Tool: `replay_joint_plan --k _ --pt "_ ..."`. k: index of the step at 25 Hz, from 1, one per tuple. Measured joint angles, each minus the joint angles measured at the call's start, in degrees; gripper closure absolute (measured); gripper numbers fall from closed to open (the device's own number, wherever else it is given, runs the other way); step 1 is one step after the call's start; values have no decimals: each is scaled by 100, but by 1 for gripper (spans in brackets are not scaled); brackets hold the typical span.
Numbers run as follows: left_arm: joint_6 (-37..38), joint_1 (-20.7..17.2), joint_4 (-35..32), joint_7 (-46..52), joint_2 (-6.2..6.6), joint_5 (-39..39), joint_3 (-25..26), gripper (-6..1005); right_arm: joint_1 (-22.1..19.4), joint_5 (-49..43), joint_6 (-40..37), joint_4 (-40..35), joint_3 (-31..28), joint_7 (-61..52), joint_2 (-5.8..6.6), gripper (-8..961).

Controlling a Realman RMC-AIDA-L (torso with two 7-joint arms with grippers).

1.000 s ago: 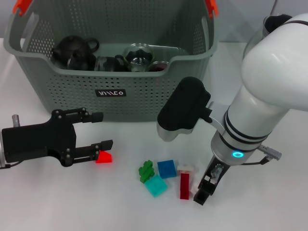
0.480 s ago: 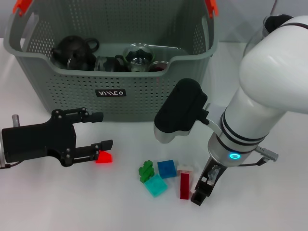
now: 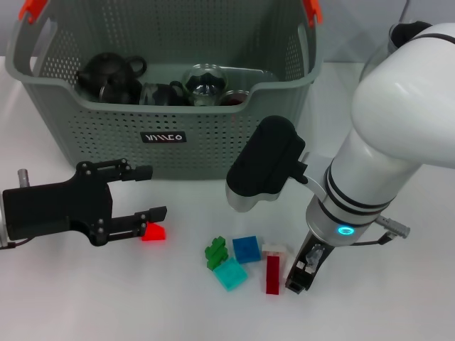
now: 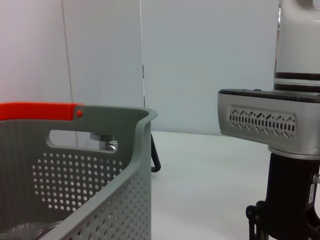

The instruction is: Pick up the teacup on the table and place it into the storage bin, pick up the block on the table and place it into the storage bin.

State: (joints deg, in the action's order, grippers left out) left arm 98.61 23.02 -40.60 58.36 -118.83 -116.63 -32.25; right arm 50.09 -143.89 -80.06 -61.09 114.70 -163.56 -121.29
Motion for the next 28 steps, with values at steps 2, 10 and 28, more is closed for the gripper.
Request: replay_joint_plan --k 2,10,28 --pt "0 0 0 0 0 0 0 324 3 1 -3 0 0 0 0 393" --pt "-9 0 0 0 0 0 0 325 19 2 2 11 5 0 0 530" --pt "7 0 -13 16 0 -10 41 325 -484 -278 -546 -1024 -376 77 97 530"
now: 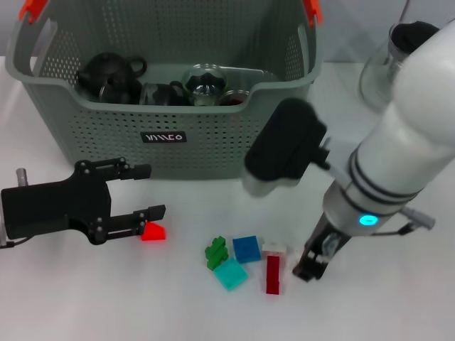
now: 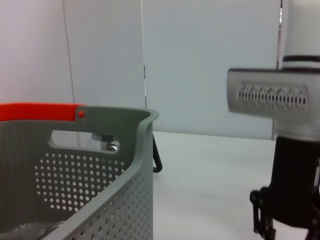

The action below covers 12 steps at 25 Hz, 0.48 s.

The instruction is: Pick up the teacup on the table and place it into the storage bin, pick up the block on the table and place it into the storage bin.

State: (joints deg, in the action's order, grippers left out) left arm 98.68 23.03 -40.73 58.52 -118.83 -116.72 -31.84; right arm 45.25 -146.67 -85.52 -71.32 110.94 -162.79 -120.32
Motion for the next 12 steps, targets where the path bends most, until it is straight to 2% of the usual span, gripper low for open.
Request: replay_joint_plan --k 6,10,12 --pt "6 0 -16 16 9 0 15 325 -323 -206 -781 -1427 -858 74 8 531" --pt "11 25 -16 19 10 10 15 324 -168 -173 -1037 -2161 -1393 77 -12 532" --pt "13 27 -14 27 14 12 14 324 52 -110 -1073 -2355 -1634 85 -23 532"
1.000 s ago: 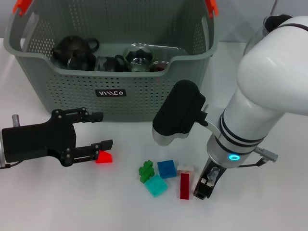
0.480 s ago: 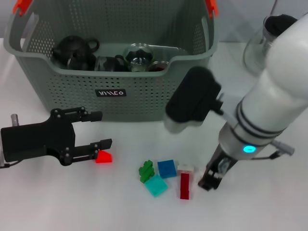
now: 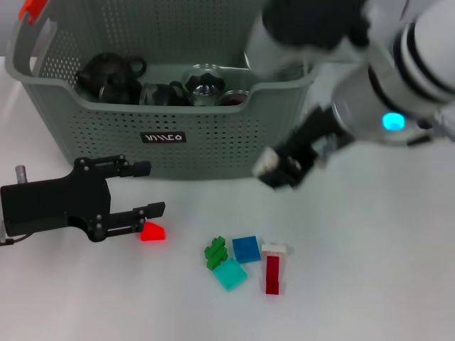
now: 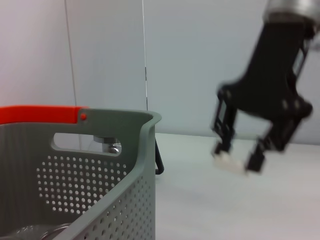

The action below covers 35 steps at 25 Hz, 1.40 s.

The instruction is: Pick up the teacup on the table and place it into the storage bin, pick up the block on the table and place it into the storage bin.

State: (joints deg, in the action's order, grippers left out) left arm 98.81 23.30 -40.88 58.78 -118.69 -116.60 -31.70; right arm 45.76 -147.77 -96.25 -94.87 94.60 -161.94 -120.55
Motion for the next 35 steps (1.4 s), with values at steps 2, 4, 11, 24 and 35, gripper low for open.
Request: replay_joint_plan --k 2,4,11,24,35 --pt "18 2 -2 10 6 1 20 325 244 115 -6 -114 -279 45 -2 531" --pt "33 6 -2 11 10 2 58 325 550 190 27 -172 -635 173 -9 531" --pt "52 17 16 11 9 7 140 325 1251 178 904 233 -1399 768 -8 530" --pt "51 69 20 66 13 37 155 324 2118 159 3537 3240 -1477 1612 19 530" --pt "45 145 18 98 47 77 155 324 2208 109 4266 4021 -1446 1788 32 531"
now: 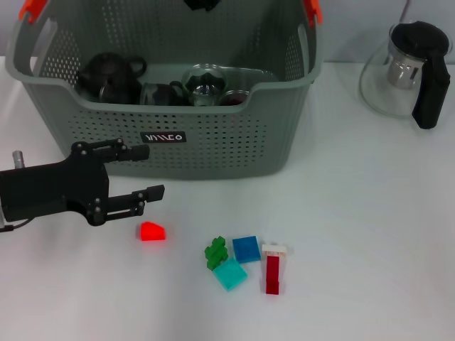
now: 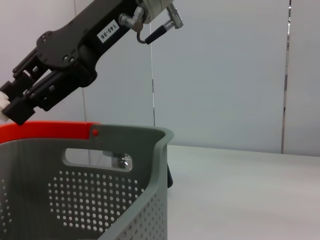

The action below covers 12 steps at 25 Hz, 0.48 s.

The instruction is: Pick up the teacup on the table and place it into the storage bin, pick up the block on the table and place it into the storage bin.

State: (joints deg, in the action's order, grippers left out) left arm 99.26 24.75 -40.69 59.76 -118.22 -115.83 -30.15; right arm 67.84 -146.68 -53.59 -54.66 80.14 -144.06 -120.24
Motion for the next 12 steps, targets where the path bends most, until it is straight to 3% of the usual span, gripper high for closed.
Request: replay_joint_plan --k 5,9,12 --pt "0 3 0 0 7 0 0 324 -11 -35 -31 -38 -19 0 1 531" --pt "5 4 -6 0 11 0 0 325 -120 -207 1 -325 7 -9 -1 439" --pt "6 4 -3 1 10 -1 -1 325 -252 -172 -38 -648 13 -19 -4 233"
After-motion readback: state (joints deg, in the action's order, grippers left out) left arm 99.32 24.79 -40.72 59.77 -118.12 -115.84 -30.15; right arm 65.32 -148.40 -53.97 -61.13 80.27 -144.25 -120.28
